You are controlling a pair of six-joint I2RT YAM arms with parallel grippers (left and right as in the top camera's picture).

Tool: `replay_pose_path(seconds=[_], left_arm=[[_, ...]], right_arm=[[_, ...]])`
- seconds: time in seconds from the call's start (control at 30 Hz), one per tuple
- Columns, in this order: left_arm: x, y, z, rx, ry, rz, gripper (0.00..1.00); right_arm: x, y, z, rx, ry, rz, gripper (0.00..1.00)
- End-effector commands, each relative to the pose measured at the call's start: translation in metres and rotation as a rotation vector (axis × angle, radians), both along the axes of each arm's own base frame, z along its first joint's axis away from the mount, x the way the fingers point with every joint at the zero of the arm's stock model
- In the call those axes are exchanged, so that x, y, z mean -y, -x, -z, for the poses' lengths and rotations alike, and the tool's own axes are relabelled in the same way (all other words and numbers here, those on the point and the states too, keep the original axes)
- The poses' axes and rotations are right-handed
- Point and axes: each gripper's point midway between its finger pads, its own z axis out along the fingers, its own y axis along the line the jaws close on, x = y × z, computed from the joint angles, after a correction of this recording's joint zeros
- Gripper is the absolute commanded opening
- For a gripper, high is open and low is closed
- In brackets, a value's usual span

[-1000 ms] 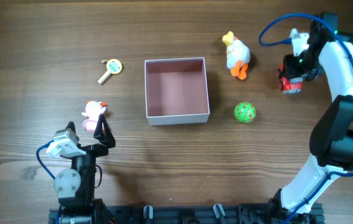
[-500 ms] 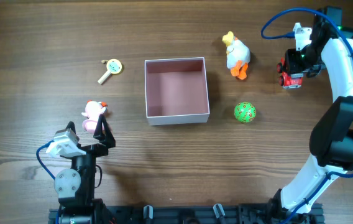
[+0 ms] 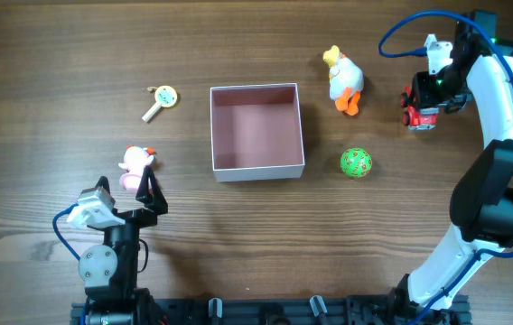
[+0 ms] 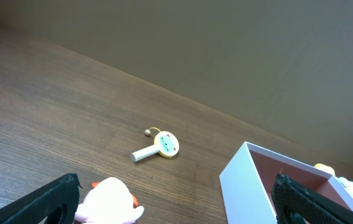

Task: Pack container
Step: 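Lower the right gripper and close it on the red fire truck, then carry the fire truck with the right gripper over the box and lower it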

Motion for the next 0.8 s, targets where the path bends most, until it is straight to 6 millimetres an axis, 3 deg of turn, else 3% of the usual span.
replay_pose_path(seconds=[0.0,0.3,0.43,0.6,0.77], left_arm=[[0.001,0.000,0.002,-0.006,0.010,0.005,1.00],[0.001,0.000,0.002,-0.006,0.010,0.005,1.00],[0.001,0.000,0.002,-0.006,0.010,0.005,1.00],[0.001,0.000,0.002,-0.006,0.010,0.005,1.00],[0.001,0.000,0.002,-0.006,0.010,0.005,1.00]], right_arm=[[-0.007,-0.002,-0.003,0.006,-0.055,0.008,0.36],[-0.009,0.007,-0.007,-0.022,-0.067,0.037,0.36],[-0.016,0.006,-0.018,0.004,-0.098,0.031,0.36],[-0.062,-0.007,-0.057,0.088,-0.257,-0.027,0.35],[-0.136,-0.023,-0.110,0.188,-0.314,-0.148,0.33]])
